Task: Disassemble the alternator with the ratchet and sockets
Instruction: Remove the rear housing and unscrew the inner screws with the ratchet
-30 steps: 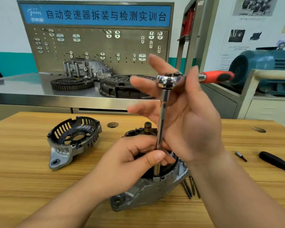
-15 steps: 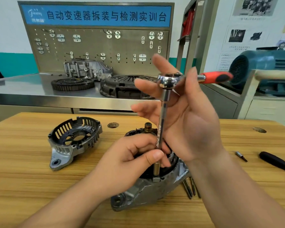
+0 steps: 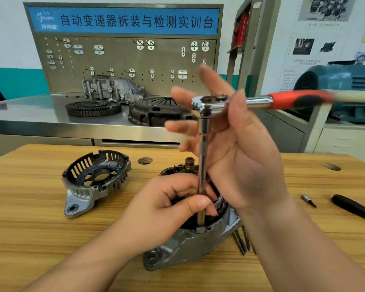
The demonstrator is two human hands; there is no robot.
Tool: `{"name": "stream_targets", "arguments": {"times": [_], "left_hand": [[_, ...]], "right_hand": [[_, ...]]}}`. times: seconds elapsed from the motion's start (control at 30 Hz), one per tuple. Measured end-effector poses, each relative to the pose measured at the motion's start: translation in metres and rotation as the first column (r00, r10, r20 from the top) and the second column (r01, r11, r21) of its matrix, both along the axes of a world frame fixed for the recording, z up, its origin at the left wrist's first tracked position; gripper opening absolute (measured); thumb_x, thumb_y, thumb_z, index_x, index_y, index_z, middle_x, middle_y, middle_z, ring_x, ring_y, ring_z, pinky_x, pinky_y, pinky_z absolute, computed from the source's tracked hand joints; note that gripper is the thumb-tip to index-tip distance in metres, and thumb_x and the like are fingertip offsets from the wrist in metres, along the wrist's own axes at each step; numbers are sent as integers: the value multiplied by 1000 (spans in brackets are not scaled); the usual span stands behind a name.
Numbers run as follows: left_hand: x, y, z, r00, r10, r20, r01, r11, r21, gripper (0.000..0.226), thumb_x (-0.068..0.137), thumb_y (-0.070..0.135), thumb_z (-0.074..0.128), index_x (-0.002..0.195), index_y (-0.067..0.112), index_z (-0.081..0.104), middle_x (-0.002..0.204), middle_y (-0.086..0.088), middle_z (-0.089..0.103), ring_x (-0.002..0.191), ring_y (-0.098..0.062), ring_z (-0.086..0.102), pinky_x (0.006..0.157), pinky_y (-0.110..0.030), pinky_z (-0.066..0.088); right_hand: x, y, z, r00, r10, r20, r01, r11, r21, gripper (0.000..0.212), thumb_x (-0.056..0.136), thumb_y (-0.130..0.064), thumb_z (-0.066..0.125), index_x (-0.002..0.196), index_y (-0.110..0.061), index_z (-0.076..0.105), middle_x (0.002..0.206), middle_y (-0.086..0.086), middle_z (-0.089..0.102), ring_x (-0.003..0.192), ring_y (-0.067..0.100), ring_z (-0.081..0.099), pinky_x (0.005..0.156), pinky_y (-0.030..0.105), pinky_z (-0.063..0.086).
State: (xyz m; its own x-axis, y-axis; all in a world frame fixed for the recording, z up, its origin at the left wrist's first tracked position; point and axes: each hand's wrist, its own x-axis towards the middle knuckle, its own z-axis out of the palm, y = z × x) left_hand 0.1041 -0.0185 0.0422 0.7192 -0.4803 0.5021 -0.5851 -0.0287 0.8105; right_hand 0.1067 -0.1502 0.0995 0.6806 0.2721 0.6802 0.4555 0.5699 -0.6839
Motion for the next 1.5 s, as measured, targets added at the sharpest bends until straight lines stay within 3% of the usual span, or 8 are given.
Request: {"name": "stream_targets", "arguments": {"times": [0.13,0.33,0.57,0.8,1.03,1.13,1.27,1.5], "left_hand": [[1,-2,-2,998,68,18,-68,998,13,11,80,19,65,88,13,70,76,3,74,74,-7,70,70,-17,53],[-1,-1,2,1000,-4,-4,4,1000,22,21,83,27,58,94,12,69,85,1,75,83,-11,71,76,-20,53],[0,-1,1,997,68,34,-69,997,28,13,81,27,70,86,14,70,78,5,74,76,-6,70,71,-15,52],[-1,-1,0,1000,12,25,-13,999,51,16,85,29,57,91,19,69,84,9,73,83,-8,70,75,-19,52],[2,-1,-1,997,74,20,-74,997,24,18,78,34,65,83,18,70,77,2,74,74,-10,70,70,-20,54],[1,-1,-1,998,58,-6,-58,998,13,30,77,35,65,88,8,68,79,-2,74,77,-16,71,74,-35,58],[-1,0,1,999,-7,-35,8,999,32,22,83,30,60,93,13,69,85,0,75,85,-15,71,79,-27,54],[1,-2,3,998,61,-10,-61,998,32,9,79,21,70,83,13,70,78,-1,74,74,-9,70,70,-18,53]], "right_hand": [[-2,-1,5,981,-107,160,110,994,-12,29,91,-15,53,115,-29,58,123,-2,61,97,18,65,73,29,50],[1,1,-3,992,47,-121,-43,998,35,48,89,-46,36,123,-18,56,102,1,73,77,20,70,68,29,51],[-3,0,3,992,-83,90,78,995,56,29,89,-21,50,115,-29,60,122,-2,63,93,19,66,70,28,51],[0,2,-1,989,87,-121,-77,994,80,47,83,-46,43,121,-22,56,98,0,73,72,17,70,62,26,50],[-7,0,4,974,-176,142,169,984,59,30,88,-16,59,116,-28,60,122,-1,62,93,18,66,65,25,52],[-7,2,3,999,-48,22,46,996,75,38,86,-34,49,122,-24,55,118,-1,66,79,19,71,64,27,52],[-4,3,0,993,28,-118,-19,997,74,51,81,-46,46,123,-18,53,97,1,74,72,17,71,59,25,53],[-7,3,2,984,-156,90,151,986,64,23,90,-22,61,111,-30,64,122,-6,63,92,18,68,64,26,53]]}}
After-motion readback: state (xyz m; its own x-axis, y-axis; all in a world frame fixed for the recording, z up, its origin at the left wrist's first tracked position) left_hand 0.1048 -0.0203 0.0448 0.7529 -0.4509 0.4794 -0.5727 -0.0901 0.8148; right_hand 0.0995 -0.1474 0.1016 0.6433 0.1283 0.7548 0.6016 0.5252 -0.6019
